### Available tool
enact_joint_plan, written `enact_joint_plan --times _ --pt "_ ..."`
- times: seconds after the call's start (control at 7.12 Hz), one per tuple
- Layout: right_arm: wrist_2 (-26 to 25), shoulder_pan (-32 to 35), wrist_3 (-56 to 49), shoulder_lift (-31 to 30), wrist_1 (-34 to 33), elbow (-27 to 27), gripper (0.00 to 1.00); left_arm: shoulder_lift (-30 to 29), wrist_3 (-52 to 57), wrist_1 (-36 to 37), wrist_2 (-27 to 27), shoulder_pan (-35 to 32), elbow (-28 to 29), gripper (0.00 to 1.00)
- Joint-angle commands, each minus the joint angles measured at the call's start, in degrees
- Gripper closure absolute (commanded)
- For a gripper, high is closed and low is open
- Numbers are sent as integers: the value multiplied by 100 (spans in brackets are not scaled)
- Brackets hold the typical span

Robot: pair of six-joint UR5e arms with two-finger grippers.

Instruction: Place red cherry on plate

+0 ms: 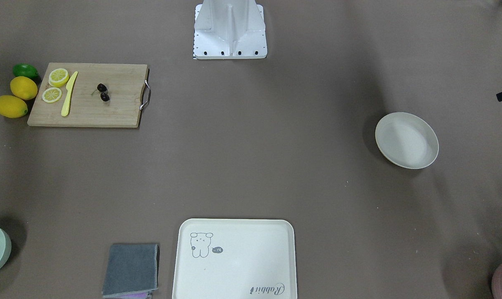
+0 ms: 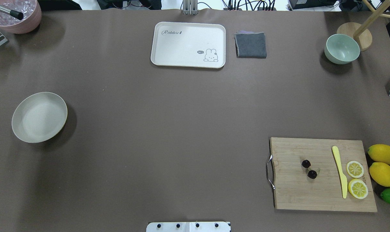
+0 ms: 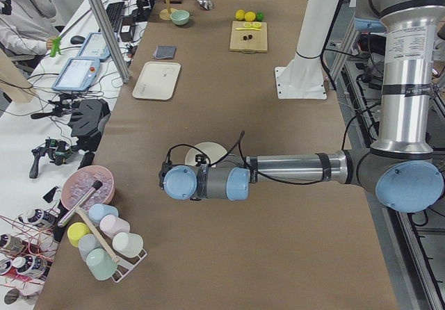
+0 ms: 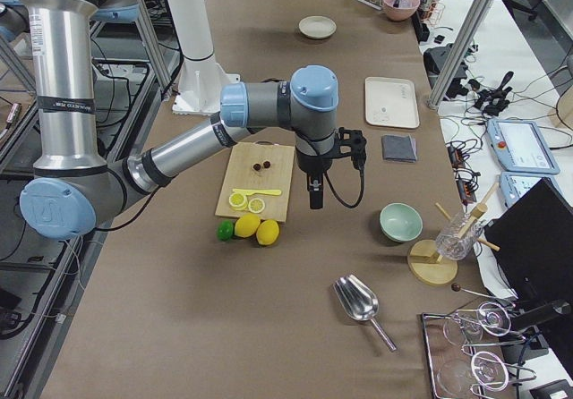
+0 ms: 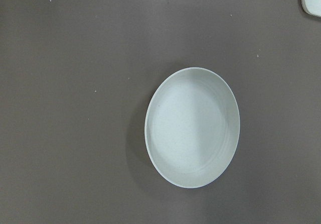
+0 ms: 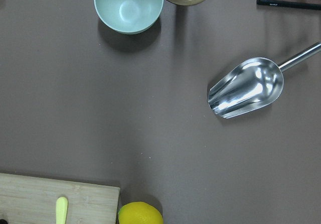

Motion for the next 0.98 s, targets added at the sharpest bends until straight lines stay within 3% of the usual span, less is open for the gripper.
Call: enact_joint_plan --times 0.0,0.42,0.56,0.84 --pt "2 35 0 -99 -1 56 0 -599 -665 -296 516 285 317 2" --pt "-6 62 0 -214 -1 118 0 -627 -2640 -3031 1388 1065 947 2" --pt "-6 71 0 -232 -1 109 0 -618 -3230 -3624 1417 1225 1028 2" --pt "2 71 0 -311 -1 118 0 -609 -3323 -3823 1470 1367 1029 2"
